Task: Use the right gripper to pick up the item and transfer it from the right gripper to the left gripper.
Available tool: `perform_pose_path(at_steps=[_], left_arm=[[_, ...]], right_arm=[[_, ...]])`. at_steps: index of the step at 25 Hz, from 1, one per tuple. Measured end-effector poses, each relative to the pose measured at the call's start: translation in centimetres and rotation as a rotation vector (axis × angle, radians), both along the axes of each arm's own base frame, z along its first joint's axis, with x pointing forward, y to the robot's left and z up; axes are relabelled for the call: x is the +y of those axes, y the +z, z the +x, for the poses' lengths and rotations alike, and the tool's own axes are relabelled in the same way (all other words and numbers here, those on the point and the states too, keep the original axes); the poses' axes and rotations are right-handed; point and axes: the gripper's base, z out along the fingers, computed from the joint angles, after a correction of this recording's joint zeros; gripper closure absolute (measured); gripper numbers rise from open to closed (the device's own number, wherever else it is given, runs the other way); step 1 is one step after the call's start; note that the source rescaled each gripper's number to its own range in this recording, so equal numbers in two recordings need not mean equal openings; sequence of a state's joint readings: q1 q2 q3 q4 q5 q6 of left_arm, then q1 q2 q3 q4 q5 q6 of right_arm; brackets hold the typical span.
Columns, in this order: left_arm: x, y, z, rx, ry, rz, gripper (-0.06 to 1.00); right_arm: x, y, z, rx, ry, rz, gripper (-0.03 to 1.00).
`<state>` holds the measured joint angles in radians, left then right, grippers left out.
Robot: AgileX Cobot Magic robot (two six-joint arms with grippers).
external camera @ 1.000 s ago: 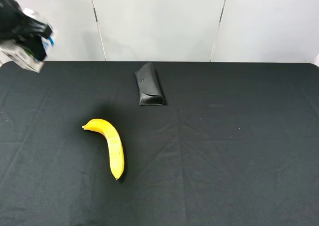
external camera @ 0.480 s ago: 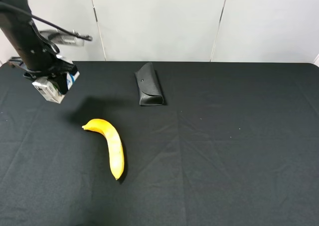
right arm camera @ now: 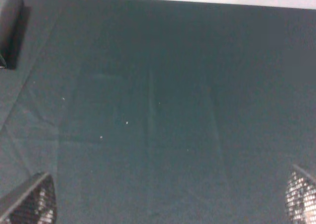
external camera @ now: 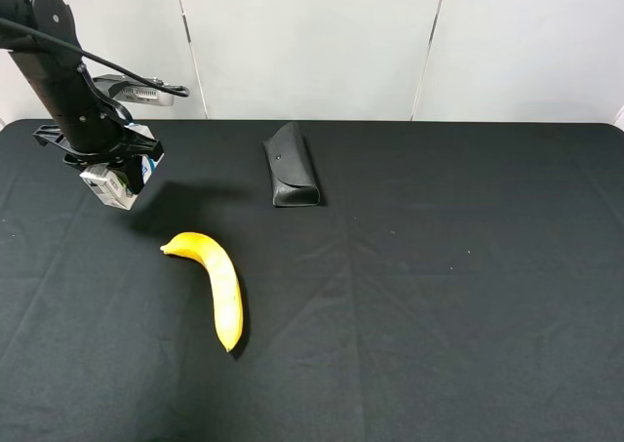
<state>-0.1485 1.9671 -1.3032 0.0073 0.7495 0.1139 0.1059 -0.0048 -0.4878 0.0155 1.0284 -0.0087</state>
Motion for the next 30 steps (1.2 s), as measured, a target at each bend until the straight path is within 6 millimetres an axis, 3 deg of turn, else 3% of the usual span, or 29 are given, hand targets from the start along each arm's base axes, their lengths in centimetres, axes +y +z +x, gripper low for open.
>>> perform_pose_path(at_steps=[6, 7, 8, 10, 11, 14, 25, 30], left_arm=[[0.0, 0.0, 0.0, -0.001, 0.0, -0.001, 0.94], [0.0, 0.0, 0.0, -0.001, 0.0, -0.001, 0.9], [0.0, 0.0, 0.1, -0.008, 0.0, -0.002, 0.78], [0.0, 0.0, 0.3, -0.031, 0.002, -0.005, 0.33], [-0.1, 0.0, 0.4, -0.04, 0.004, -0.006, 0.19], [-0.1, 0.0, 0.5, -0.051, 0.005, -0.008, 0.01], [-0.1, 0.2, 0.4, -0.053, 0.006, -0.009, -0.06], [0.0, 2.6, -0.2, -0.081, 0.005, -0.014, -0.06]], right_arm=[[0.0, 0.0, 0.0, 0.0, 0.0, 0.0, -0.03], [0.0, 0.0, 0.0, 0.0, 0.0, 0.0, -0.03], [0.0, 0.0, 0.0, 0.0, 0.0, 0.0, -0.03], [0.0, 0.0, 0.0, 0.0, 0.0, 0.0, -0.03], [0.0, 0.0, 0.0, 0.0, 0.0, 0.0, -0.03], [0.0, 0.0, 0.0, 0.0, 0.0, 0.0, -0.03], [0.0, 0.0, 0.0, 0.0, 0.0, 0.0, -0.03], [0.0, 0.0, 0.0, 0.0, 0.0, 0.0, -0.03]])
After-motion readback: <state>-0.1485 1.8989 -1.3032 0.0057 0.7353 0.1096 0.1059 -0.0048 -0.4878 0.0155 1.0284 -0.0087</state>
